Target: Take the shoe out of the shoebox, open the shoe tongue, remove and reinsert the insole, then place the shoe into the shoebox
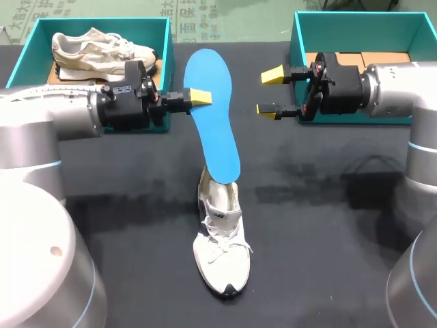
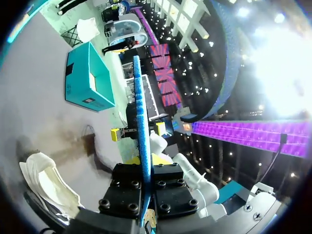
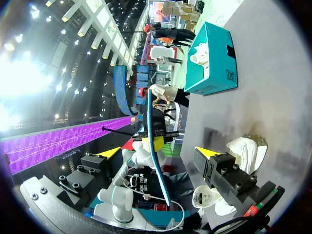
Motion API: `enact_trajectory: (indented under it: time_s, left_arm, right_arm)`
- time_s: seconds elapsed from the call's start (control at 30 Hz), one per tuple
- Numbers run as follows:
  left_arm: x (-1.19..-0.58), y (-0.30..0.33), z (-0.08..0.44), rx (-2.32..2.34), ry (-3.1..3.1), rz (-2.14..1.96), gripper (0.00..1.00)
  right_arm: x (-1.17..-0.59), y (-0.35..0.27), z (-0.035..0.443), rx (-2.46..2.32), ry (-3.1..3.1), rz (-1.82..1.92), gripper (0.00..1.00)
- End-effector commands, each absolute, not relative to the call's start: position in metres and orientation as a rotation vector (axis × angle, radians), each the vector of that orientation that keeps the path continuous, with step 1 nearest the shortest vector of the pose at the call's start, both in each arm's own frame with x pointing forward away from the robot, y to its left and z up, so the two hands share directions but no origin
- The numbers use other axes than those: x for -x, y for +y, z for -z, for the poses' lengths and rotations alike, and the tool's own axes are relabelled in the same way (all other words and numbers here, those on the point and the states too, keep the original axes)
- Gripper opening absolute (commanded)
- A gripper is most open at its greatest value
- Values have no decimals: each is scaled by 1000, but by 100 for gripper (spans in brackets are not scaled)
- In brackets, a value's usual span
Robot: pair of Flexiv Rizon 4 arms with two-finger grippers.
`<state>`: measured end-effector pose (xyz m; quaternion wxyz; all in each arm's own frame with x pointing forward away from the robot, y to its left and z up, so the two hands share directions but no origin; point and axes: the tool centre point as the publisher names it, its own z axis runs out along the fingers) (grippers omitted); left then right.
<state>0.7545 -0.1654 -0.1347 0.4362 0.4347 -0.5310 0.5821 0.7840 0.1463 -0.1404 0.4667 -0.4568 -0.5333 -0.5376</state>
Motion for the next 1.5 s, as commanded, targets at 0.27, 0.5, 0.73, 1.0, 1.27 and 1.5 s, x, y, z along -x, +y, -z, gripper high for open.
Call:
enact_trajectory:
  time_s: [0.27,0.5,0.73,1.0,1.27,1.5]
  left_arm:
    - [-757,-167,164,-1078,-1290,-1356,0]
    - [-756,-170,181,-1078,-1252,-1320,0]
    - [-760,-176,188,-1106,-1213,-1291,0]
    - [-769,-179,194,-1152,-1164,-1270,0]
    - [-772,-181,197,-1166,-1159,-1272,0]
    - [-772,-181,197,-1166,-1159,-1272,0]
  right_arm:
    - [-783,146,141,1123,-1309,1319,100]
    - [-783,146,141,1123,-1309,1319,100]
    - [-783,146,141,1123,-1309,1319,100]
    - [-778,142,135,1231,-1446,1264,100]
    - [-769,142,120,1299,-1610,1223,100]
    - [-761,139,107,1429,-1760,1088,100]
